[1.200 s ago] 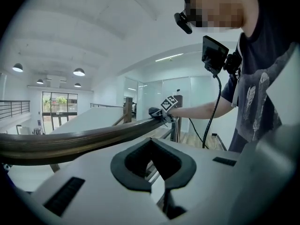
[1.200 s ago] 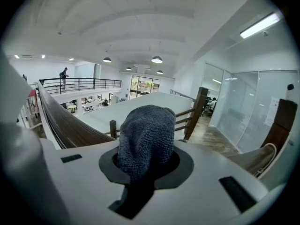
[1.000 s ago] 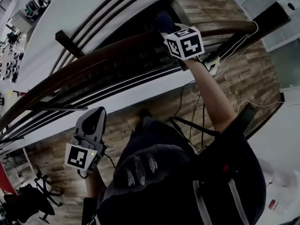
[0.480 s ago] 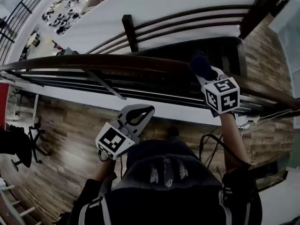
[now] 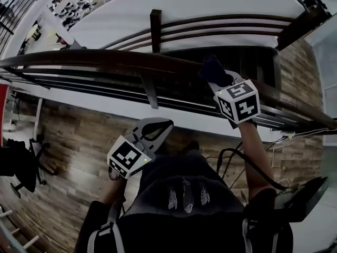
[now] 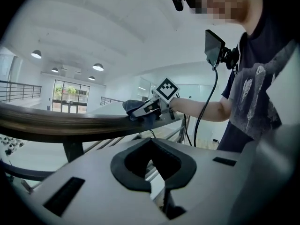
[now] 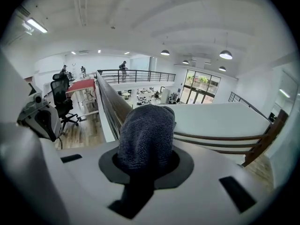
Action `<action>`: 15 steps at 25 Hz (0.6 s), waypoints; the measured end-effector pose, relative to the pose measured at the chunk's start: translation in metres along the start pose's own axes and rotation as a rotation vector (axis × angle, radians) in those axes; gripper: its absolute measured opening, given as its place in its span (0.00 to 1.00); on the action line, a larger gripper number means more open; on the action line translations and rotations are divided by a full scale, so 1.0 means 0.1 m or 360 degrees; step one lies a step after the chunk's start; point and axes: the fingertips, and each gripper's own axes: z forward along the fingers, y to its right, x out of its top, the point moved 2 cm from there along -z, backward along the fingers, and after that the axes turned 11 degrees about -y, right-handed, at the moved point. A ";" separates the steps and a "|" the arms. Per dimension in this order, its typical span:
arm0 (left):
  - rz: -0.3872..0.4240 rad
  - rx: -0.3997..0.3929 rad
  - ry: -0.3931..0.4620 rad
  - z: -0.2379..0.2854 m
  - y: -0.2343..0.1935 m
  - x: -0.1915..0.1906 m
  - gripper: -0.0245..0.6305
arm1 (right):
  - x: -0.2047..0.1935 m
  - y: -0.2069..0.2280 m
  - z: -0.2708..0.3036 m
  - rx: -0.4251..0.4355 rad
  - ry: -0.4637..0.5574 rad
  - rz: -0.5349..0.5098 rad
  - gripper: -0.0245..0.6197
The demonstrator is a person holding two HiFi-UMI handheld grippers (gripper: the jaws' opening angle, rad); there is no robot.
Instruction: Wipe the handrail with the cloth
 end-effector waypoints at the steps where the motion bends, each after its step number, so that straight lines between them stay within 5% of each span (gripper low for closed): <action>1: -0.0020 0.0016 0.0010 -0.07 -0.09 -0.05 0.05 | 0.10 -0.10 0.06 0.0007 -0.0009 -0.0012 0.14; 11: -0.0195 0.0015 0.0085 -0.31 -0.36 -0.28 0.05 | 0.89 -0.78 0.55 0.0155 -0.0118 -0.0261 0.14; 15: -0.0206 0.0034 0.0090 -0.46 -0.42 -0.38 0.05 | 1.03 -1.41 0.36 0.0424 0.0068 -0.0440 0.14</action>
